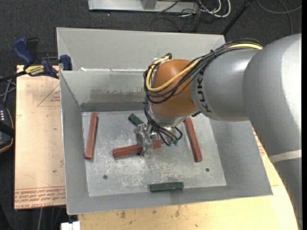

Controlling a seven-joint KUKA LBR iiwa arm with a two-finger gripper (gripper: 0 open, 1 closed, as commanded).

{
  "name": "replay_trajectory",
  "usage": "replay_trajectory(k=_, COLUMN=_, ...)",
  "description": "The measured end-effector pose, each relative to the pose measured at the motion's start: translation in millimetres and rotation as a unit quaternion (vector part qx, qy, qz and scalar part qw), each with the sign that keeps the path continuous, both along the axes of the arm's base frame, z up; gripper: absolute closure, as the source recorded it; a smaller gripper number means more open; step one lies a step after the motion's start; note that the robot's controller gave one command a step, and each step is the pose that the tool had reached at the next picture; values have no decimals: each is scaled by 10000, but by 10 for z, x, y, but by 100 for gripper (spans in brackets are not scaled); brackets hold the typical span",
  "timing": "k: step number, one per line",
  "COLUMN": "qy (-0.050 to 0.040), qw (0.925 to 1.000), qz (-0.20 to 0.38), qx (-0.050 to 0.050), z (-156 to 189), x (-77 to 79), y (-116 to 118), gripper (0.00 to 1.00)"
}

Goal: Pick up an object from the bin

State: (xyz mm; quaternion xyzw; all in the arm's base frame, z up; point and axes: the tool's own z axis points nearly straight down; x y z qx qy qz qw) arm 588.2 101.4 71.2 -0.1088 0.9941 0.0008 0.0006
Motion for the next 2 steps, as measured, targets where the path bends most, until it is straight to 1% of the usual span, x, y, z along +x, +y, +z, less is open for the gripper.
replay_trajectory(k=1, qy=0, qw=10000, qz=1, qx=1, z=0, x=0, y=0, gripper=100)
replay_trajectory(k=2, qy=-16, qw=9999, qz=152, qx=0, z=1335, x=293, y=-134, gripper=100)
